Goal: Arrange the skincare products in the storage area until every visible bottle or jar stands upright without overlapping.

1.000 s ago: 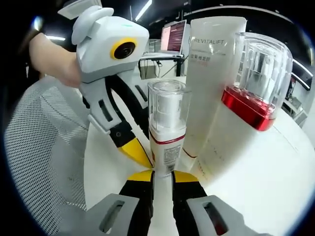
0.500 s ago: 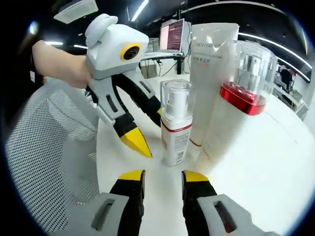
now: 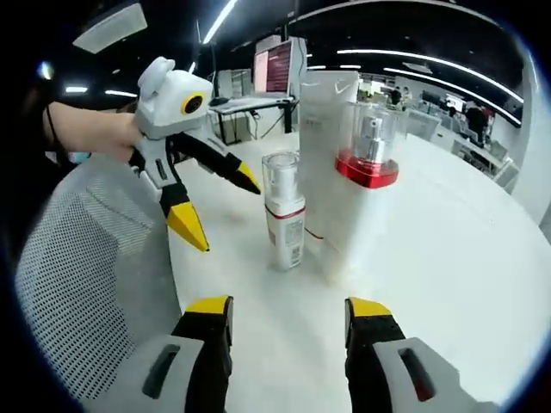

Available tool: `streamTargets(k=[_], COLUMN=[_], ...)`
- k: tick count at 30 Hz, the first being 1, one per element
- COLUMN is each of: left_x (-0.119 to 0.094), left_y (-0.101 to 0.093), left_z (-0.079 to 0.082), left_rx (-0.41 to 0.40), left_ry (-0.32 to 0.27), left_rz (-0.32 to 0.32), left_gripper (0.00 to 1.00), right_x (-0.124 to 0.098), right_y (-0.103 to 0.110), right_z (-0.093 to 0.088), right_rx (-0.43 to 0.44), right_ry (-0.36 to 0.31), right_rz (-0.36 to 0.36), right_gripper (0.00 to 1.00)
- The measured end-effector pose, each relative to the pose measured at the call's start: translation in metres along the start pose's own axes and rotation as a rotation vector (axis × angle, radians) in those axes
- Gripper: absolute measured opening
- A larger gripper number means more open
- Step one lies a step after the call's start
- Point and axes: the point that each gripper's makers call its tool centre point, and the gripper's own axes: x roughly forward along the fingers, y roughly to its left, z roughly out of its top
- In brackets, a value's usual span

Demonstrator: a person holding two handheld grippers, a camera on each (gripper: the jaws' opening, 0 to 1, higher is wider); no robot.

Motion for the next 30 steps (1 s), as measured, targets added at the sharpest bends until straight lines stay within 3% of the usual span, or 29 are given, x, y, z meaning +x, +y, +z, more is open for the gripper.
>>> streamTargets(k=[7, 14, 20, 23, 27, 30], left_x=[-0.027, -0.047, -0.065, -0.075, -0.093, -0.102], left_y=[0.002, -0.002, -0.007, -0.005, -0.003, -0.003], left_z=[0.001, 0.003, 0.008, 0.011, 0.022, 0.023], left_rx=[-0.073, -0.070, -0.097, -0.116, -0.164, -0.168], left_ry=[-0.045, -0.054, -0.089, -0.101, -0.165, -0.171], left_rz=[0.031, 0.055, 0.063, 0.072, 0.073, 0.085], left_gripper=[0.75, 0.83, 0.89, 0.92, 0.96, 0.98], right_x=[-0.021, -0.041, -0.052, -0.059, -0.066, -0.071], right_y=[0.005, 0.007, 0.012, 0.015, 0.019, 0.018], right_z=[0.008, 0.016, 0.016, 0.017, 0.019, 0.016], right_rx=[0.041, 0.064, 0.063, 0.089, 0.135, 0.159], right_ry=[-0.017, -0.036, -0.052, -0.078, -0.120, -0.142], right_rz=[-0.019, -0.059, -0.054, -0.051, -0.036, -0.036], right_gripper=[0.64, 0.78, 0.83, 0.87, 0.91, 0.95])
